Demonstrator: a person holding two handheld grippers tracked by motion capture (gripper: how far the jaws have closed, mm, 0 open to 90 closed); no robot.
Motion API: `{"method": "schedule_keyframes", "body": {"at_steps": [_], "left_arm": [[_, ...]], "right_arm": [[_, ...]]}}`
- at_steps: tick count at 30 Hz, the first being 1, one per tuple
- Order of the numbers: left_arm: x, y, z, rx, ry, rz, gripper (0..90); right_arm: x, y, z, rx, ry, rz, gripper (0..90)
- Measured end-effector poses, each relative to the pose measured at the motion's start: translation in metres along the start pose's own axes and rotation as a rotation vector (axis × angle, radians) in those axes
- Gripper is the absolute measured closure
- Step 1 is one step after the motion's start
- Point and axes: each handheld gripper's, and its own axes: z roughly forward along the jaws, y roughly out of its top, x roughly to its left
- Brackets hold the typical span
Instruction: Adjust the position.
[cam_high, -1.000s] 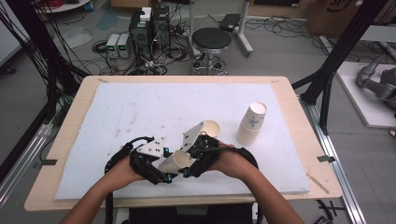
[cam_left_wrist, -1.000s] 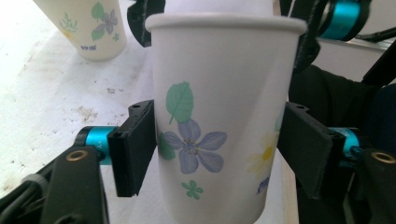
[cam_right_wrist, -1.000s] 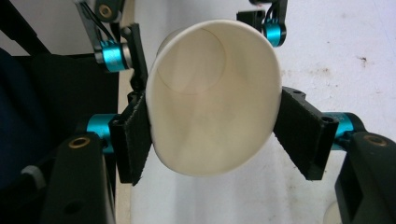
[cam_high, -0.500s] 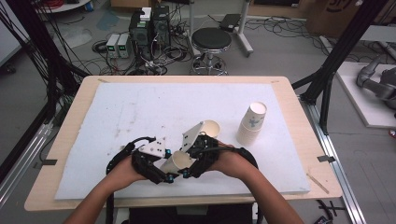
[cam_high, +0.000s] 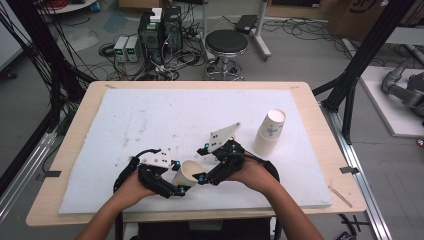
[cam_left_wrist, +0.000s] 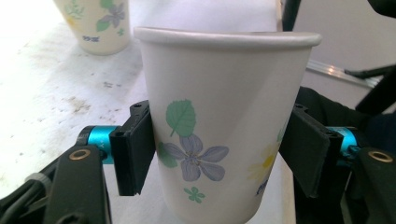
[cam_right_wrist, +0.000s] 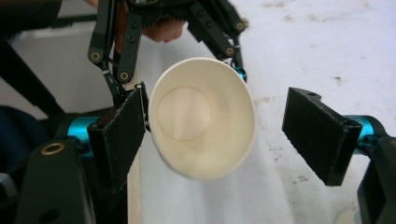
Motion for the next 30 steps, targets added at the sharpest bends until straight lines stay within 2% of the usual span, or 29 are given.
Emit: {"method": "schedule_keyframes", "body": {"at_steps": [5, 10, 14, 22, 25, 30], "left_arm": [[0.002, -0.011, -0.005, -0.074, 0.036, -0.042, 30.9], [0.005, -0.02, -0.013, -0.158, 0.082, -0.077, 30.6], [0.007, -0.025, -0.018, -0.199, 0.12, -0.09, 30.6], [0.01, -0.032, -0.03, -0.264, 0.208, -0.094, 30.3], [0.011, -0.035, -0.036, -0.296, 0.24, -0.102, 30.3], [0.013, -0.039, -0.047, -0.357, 0.314, -0.112, 30.2]], "right_arm": [[-0.001, -0.02, -0.011, -0.064, -0.036, 0.047, 21.9], [-0.002, -0.043, -0.024, -0.157, -0.102, 0.124, 22.0], [-0.001, -0.062, -0.033, -0.206, -0.15, 0.161, 22.0], [0.001, -0.098, -0.053, -0.267, -0.282, 0.232, 22.0], [0.003, -0.111, -0.059, -0.275, -0.336, 0.246, 22.0], [0.005, -0.126, -0.065, -0.28, -0.375, 0.261, 22.1]]}}
